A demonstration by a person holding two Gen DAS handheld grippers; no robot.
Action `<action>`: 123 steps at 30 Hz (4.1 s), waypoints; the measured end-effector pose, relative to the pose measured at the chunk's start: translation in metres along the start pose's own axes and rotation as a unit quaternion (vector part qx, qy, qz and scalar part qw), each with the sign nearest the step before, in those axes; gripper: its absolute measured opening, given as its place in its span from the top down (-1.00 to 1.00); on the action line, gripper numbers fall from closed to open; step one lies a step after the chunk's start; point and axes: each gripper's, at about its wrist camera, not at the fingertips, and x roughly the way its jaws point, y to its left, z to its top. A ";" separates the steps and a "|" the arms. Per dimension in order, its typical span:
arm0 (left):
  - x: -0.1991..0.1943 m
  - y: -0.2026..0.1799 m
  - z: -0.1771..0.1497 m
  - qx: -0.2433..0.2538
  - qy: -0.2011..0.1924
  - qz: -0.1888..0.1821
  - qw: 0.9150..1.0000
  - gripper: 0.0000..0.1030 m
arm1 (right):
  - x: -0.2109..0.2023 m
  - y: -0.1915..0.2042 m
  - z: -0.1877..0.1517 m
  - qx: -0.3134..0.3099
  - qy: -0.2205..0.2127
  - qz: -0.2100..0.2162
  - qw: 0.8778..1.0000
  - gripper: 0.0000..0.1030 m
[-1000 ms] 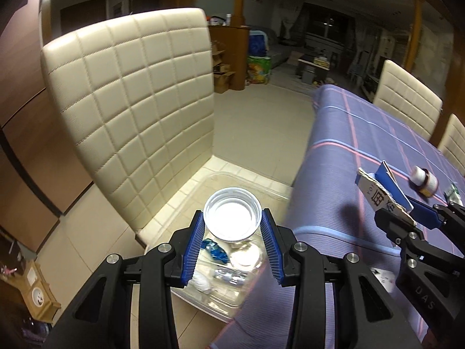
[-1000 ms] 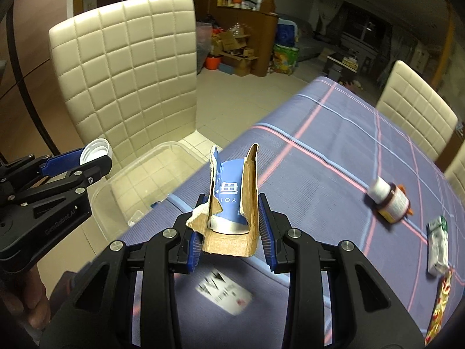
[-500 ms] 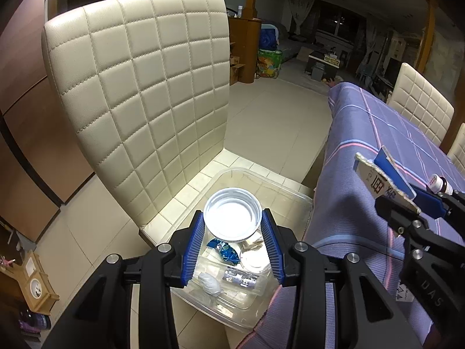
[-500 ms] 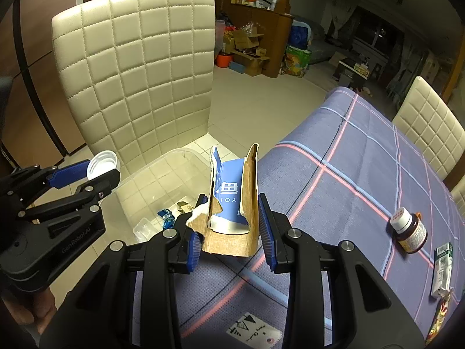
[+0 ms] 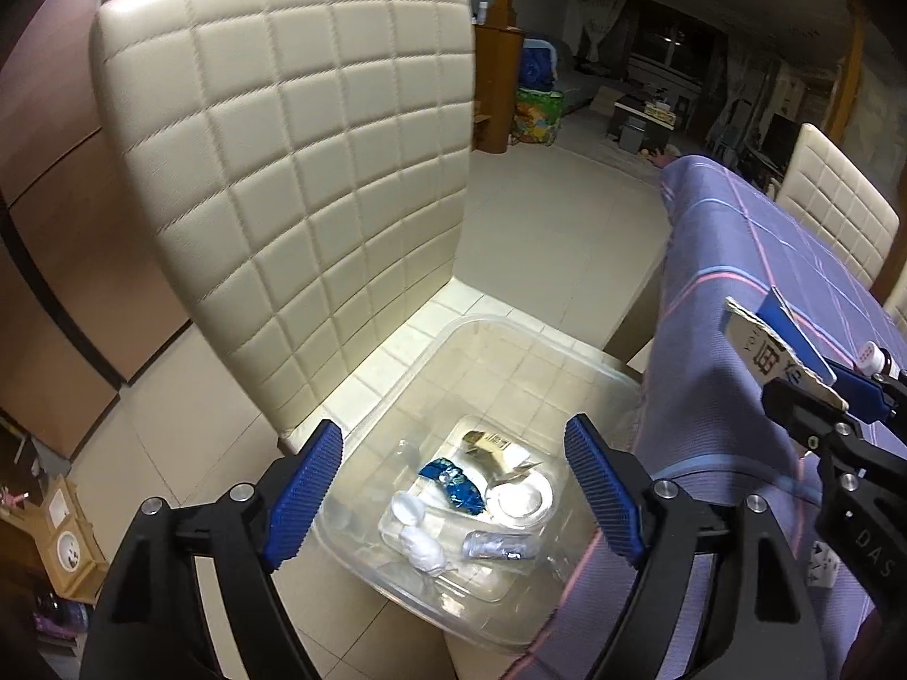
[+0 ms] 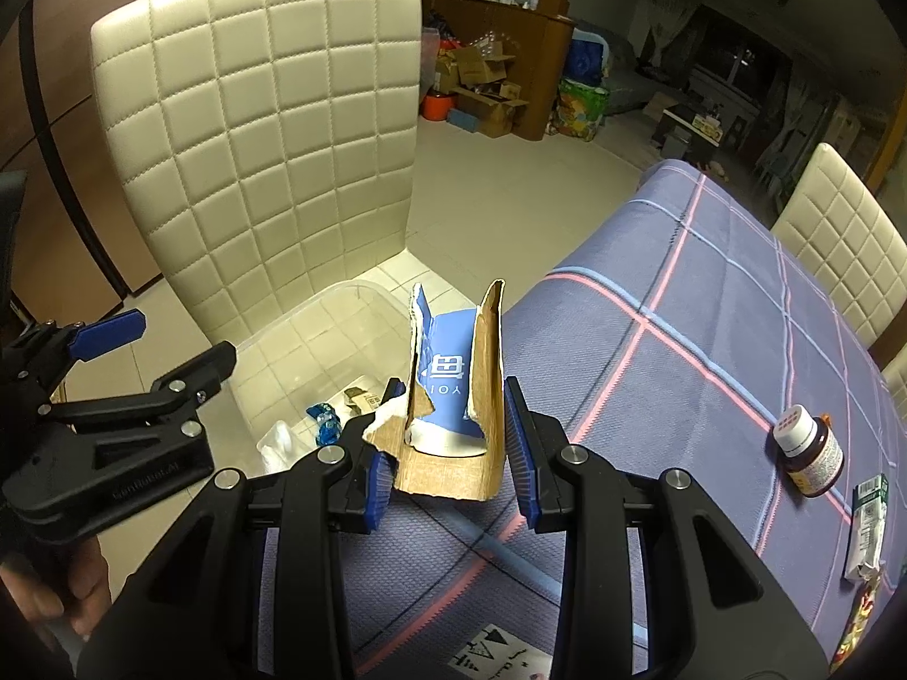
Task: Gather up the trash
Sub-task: 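Open the left tool over the bin while the right tool drops the packaging in, then move both open tools back over the table toward the remaining trash, then grasp the red-and-gold wrapper with the right tool, then grasp the green-and-white carton with the left tool while the right tool holds the wrapper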
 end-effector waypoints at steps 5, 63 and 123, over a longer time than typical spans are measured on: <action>-0.001 0.017 -0.005 -0.007 -0.003 0.028 1.000 -0.53 | 0.004 0.010 0.002 -0.012 0.003 0.010 1.000 0.30; -0.137 -0.143 -0.042 0.122 -0.074 -0.053 0.988 -0.53 | -0.141 -0.114 -0.109 0.110 -0.072 -0.051 0.990 -0.75; -0.068 -0.450 -0.064 0.258 0.034 -0.177 0.949 -0.53 | -0.123 -0.403 -0.261 0.348 0.012 -0.221 0.911 0.51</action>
